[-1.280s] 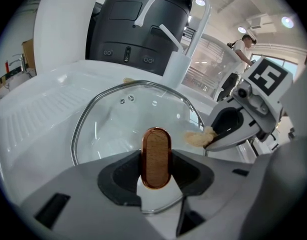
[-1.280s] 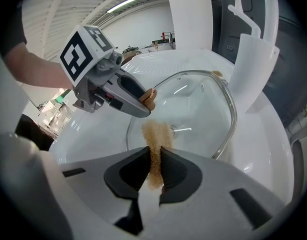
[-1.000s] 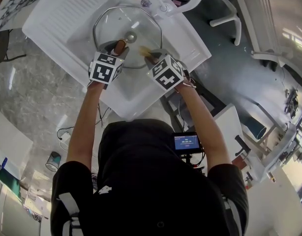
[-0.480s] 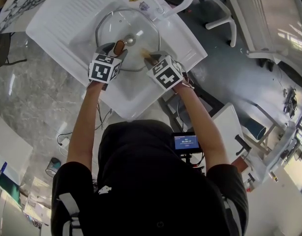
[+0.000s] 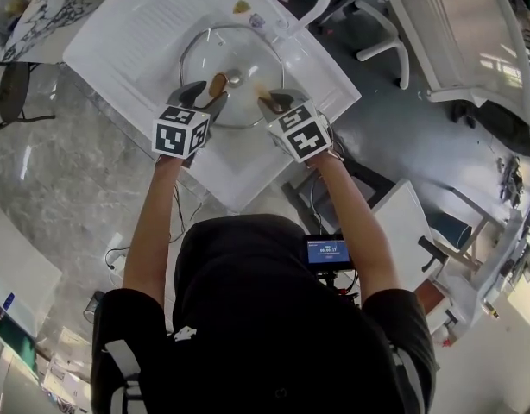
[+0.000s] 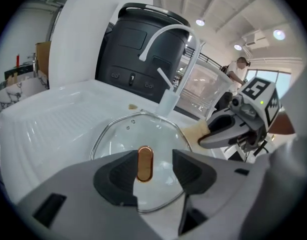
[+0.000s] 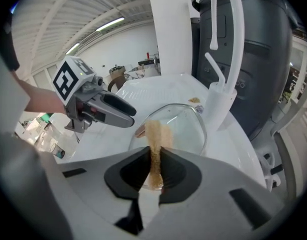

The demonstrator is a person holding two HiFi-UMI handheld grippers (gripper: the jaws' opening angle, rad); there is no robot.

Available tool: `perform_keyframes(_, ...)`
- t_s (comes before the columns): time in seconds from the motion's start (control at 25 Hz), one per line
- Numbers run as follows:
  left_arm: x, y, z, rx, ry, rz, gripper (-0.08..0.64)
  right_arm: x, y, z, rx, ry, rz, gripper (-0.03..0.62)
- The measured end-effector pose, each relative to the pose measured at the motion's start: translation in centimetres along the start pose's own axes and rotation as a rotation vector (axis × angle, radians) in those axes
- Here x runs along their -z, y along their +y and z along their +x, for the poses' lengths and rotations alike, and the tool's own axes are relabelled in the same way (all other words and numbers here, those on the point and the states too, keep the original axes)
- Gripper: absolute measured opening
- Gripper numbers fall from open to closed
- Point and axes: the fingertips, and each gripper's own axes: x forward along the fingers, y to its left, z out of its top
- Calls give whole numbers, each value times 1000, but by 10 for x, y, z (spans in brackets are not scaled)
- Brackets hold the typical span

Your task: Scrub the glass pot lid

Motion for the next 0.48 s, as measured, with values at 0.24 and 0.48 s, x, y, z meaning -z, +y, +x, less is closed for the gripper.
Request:
perform_keyframes(0.24,-18,-20,-46,14,-68,56,172,-23,14,-33,63,-103,20,26)
perform_keyframes(0.48,-37,-39,-97,5,-192,99,92,-39,34,-65,125,-170,22,26)
